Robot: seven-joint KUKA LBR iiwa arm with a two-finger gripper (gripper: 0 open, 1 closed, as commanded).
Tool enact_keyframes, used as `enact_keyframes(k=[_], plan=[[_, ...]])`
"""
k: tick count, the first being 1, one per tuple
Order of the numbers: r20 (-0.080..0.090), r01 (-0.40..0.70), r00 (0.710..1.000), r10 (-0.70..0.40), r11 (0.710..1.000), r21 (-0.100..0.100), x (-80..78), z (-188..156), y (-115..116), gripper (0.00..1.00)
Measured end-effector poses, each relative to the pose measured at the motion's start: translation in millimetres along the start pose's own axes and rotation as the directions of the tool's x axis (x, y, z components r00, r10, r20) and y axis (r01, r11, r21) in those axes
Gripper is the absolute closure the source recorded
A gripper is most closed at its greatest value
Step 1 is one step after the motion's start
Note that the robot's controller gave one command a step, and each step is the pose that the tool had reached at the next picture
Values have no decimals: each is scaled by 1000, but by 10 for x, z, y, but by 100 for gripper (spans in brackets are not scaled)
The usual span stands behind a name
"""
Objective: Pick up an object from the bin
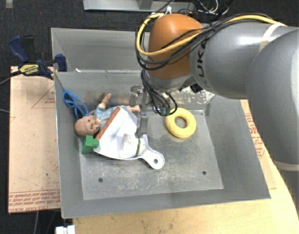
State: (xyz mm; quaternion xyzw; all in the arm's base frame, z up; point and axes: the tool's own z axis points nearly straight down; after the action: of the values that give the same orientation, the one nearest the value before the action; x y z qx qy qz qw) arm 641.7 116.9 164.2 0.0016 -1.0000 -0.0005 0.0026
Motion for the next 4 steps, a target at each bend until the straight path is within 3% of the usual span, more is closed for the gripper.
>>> enact_keyframes(k=[1,2,3,4], plan=[[7,-1,1000,1,1000,-1,-11,-51,-4,0],[12,33,999,-33,999,-1,287,360,68,0],[0,-34,999,34,999,-2,447,731,58,0],[18,175,984,-175,985,-8,581,817,152,100]])
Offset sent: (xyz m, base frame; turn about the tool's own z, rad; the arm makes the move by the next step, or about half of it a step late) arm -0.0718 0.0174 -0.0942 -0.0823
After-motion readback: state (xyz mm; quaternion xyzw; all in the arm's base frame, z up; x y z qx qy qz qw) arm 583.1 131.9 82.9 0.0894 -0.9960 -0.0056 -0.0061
